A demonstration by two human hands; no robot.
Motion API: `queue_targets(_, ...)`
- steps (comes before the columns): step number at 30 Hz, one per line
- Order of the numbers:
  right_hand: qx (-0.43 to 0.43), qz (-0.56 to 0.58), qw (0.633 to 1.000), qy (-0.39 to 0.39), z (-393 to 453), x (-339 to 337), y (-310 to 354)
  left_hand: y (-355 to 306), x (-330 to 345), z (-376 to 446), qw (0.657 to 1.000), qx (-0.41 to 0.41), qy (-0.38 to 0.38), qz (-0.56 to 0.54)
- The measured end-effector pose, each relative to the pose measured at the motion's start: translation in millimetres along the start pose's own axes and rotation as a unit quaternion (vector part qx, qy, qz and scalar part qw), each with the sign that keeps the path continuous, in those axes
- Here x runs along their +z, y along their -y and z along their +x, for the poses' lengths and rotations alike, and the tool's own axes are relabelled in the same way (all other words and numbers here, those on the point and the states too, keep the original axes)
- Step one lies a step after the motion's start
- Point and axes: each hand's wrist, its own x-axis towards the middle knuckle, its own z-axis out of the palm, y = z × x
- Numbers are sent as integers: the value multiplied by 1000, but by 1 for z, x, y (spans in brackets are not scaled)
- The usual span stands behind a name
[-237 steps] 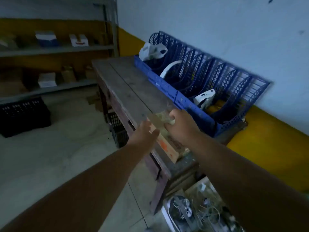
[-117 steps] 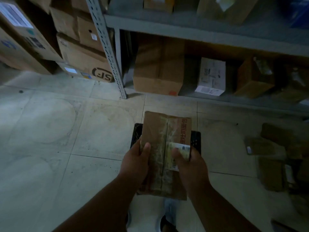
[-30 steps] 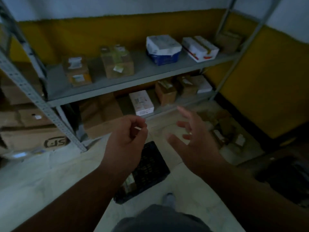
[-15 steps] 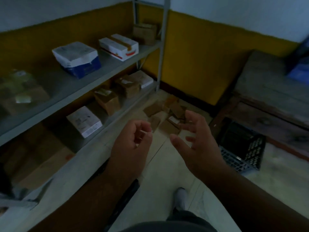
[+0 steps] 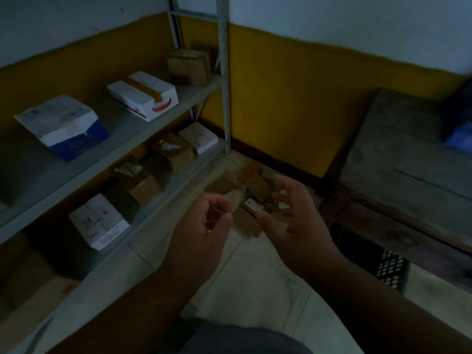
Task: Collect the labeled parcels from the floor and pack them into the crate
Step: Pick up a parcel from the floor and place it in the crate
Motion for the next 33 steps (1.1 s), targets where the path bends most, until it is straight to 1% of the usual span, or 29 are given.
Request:
queue_targets(2,12,13,1000,-2,28,4,-9,5,3,27,1000,-2,11,2)
queue_targets(7,71,35,997,-12,97,22,-28,29,6,105,999,-5,53,7)
queue_targets(11,95,17,995,-19,164,40,-33,57,7,182,996,-8,80,-29)
queue_targets(14,103,10,994,-37,222,59,-31,78,-4,248,995,-6,99,-29)
queue_targets(18,157,48,986,-23,291,100,-36,115,-28,319,992,-41,119,-13)
queue_targets(21,193,76,978,-3,349,143,-65,159,-28,365,988,-80,128,-28)
queue_targets(24,237,89,967,16,410,198,-123,225,-6,411,987,-109,116,-24)
queue_targets(26,266,89,960,23,442,244,-177,288,20,436,986,-127,104,-6)
queue_targets(28,307,94,947,14,466,297,-241,363,50,455,981,-169,91,15)
queue_targets(30,369,106,923,19,483,359,-321,457,84,467,973,-216,73,26)
queue_targets(31,405,113,907,26,484,376,-345,486,95,468,970,-232,62,32)
queue_targets(33,467,88,877,62,476,428,-416,573,124,465,956,-282,59,55)
